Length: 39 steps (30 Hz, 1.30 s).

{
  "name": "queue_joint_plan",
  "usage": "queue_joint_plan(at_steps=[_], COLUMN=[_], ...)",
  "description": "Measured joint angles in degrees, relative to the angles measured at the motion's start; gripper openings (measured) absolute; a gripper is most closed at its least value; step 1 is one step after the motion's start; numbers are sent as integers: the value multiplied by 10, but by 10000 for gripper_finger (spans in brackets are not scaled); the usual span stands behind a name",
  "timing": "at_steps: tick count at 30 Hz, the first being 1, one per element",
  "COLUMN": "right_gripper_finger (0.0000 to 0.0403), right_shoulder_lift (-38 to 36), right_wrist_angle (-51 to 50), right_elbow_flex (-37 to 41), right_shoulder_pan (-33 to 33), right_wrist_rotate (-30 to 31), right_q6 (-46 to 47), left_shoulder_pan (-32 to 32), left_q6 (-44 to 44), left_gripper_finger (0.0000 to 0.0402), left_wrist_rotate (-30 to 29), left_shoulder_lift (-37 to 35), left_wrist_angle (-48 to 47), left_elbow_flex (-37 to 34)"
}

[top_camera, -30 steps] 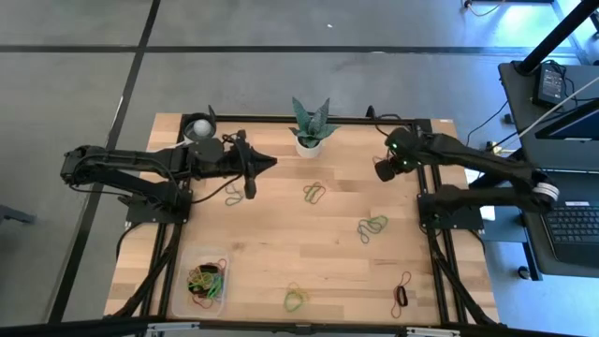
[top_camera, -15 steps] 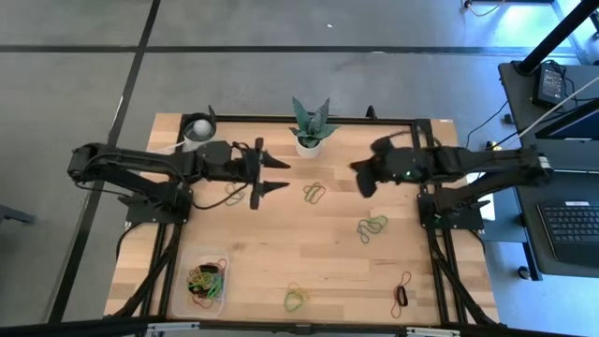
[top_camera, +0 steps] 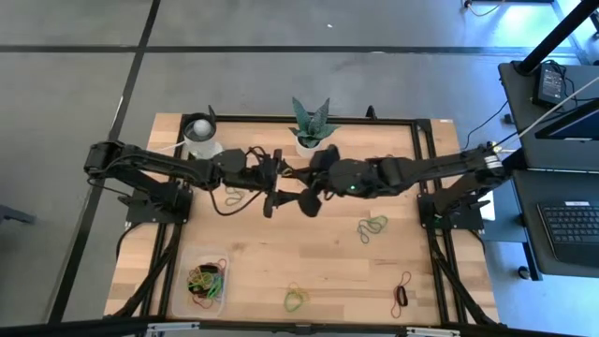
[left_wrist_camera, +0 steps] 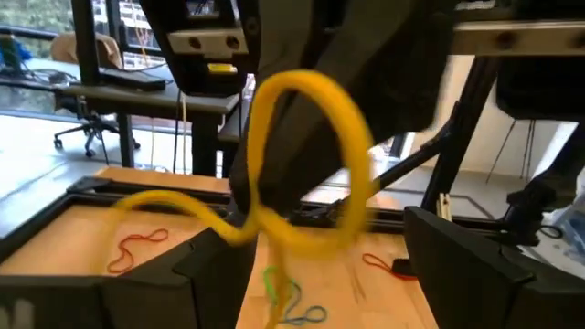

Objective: Pick and place rubber bands into bin
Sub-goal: Put the yellow rubber band into the transparent bin

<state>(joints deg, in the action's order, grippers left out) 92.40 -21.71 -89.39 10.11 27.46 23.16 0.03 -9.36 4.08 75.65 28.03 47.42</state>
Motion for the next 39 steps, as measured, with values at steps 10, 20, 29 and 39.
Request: queue_joint_plan(at_steps=[10, 20, 29, 39], right_gripper_finger=[0, 4, 73, 124], right_shoulder_lift=[25, 25, -24, -49], right_wrist_angle=[0, -38, -197, -471], right_elbow_flex=[-30, -30, -30, -29], right_shoulder_pan=[19, 33, 41, 135], right_wrist_rotate=[-1, 0, 0, -5], right_q6=[-6, 38, 116, 272], left_shoulder_pan=[0, -12, -57, -156], left_q6=[-4, -9, -37, -131], left_gripper_finger=[212, 7, 2, 2], left_wrist_rotate=[3, 6, -40, -194], left_shoulder_lift=[3, 3, 2, 2], left_wrist_angle=[-3, -8, -53, -394], left_elbow_flex=[0, 0, 0, 112])
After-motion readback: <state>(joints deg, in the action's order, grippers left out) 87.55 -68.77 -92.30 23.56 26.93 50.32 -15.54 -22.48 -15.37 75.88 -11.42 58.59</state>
